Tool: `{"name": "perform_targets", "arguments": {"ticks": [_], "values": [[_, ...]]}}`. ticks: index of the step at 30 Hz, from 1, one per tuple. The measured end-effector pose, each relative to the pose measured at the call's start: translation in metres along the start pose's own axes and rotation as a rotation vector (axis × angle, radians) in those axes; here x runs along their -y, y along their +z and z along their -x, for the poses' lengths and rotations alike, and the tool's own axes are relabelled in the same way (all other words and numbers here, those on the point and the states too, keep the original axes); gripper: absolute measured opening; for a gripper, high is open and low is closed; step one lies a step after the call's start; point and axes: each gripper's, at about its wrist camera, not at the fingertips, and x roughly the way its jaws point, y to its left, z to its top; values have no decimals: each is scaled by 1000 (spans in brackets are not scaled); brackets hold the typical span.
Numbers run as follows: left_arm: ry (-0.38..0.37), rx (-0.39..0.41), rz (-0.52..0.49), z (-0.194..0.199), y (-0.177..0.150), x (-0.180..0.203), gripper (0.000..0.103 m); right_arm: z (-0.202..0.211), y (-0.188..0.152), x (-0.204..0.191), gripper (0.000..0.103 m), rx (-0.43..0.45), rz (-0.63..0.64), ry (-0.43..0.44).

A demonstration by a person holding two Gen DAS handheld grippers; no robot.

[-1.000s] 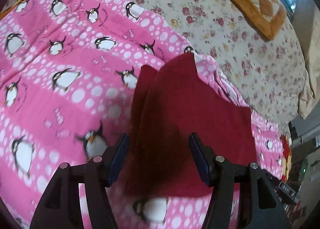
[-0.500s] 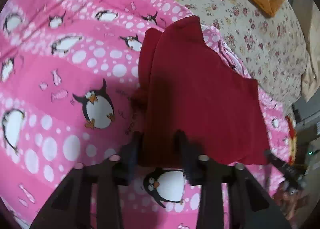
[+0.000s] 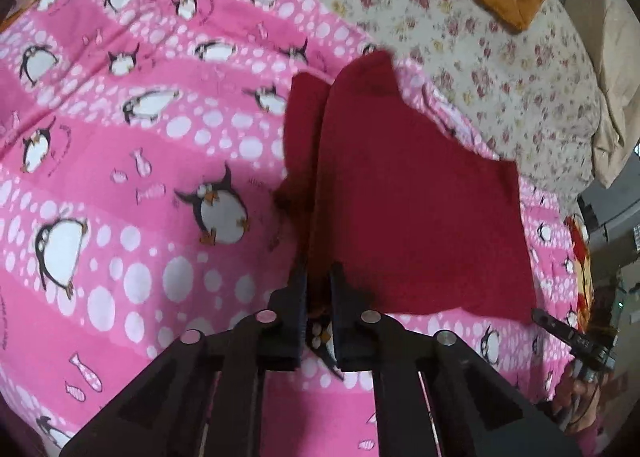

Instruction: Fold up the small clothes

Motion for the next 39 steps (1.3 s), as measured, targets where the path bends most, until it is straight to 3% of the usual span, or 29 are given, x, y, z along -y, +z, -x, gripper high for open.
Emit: {"name": "perform_targets", "arguments": {"ticks": [3, 5, 7, 9, 14, 22, 31, 32, 34, 35, 36, 39], "values": [[20, 32, -2, 2, 3, 2, 0, 12, 5, -15, 10, 16, 46, -24], [15, 39, 5, 1, 5, 1, 0, 21, 13, -23, 20, 44, 54, -29], [24, 41, 0, -1, 7, 3, 0, 23, 18, -24, 42, 57, 48, -29], [56, 46, -18, -3, 8, 5, 0, 20, 25, -25, 50, 75, 38, -45], [123, 52, -76, -6, 5, 10, 3, 0, 33, -19, 50, 54, 15, -144], [133, 33, -110, -10, 1, 15, 9, -10, 16, -6, 50, 7, -34, -103], [126, -8, -127, -17, -2, 18, 9, -17, 12, -6, 50, 38, -40, -44], [116, -15, -133, -18, -2, 20, 9, -20, 12, -7, 48, 32, -31, -40], [102, -30, -156, -21, -4, 24, 8, -24, 11, -10, 30, 30, -3, -57], [110, -25, -167, -21, -5, 26, 0, -24, 11, -12, 26, 36, 11, -69], [120, -23, -178, -21, -6, 27, 0, -22, 11, -12, 21, 45, 21, -66], [69, -22, -170, -14, -5, 26, 0, -10, 14, -10, 15, 73, 0, -15]]}}
